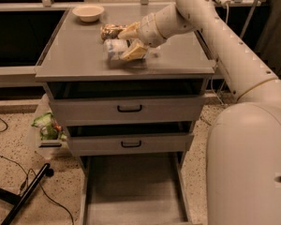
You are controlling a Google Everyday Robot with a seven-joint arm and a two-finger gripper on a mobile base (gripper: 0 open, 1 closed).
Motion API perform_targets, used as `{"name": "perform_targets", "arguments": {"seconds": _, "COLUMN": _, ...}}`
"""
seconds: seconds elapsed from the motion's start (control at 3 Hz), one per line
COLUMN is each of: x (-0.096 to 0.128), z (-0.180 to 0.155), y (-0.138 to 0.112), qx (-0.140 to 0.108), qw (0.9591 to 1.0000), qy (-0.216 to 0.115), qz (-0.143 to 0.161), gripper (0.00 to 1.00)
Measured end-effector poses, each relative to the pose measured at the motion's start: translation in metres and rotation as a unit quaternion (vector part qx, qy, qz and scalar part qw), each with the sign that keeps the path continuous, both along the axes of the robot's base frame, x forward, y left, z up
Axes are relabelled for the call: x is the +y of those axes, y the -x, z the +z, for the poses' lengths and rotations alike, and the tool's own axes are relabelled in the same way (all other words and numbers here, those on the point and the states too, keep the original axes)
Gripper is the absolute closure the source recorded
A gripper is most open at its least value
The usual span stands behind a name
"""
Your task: Pick blue plastic bottle from bottom drawer and place on counter
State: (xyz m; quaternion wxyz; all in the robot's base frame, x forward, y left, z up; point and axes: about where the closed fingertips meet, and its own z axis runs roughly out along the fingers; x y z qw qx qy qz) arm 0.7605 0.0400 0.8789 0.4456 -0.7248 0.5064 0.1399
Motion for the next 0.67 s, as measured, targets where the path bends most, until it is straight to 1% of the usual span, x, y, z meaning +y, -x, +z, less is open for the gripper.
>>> {"name": "perform_targets", "arguments": {"seconds": 0.33, "x": 0.0001, "z": -0.0001, "y": 0.0000, "qx": 0.000, "qw": 1.0000, "qy": 0.000, "qz": 0.000, "gripper": 0.00}}
{"name": "perform_targets", "arguments": {"seconds": 0.67, "x": 0.0001, "z": -0.0001, "y": 0.0000, "qx": 0.000, "qw": 1.0000, "qy": 0.000, "qz": 0.000, "gripper": 0.00}}
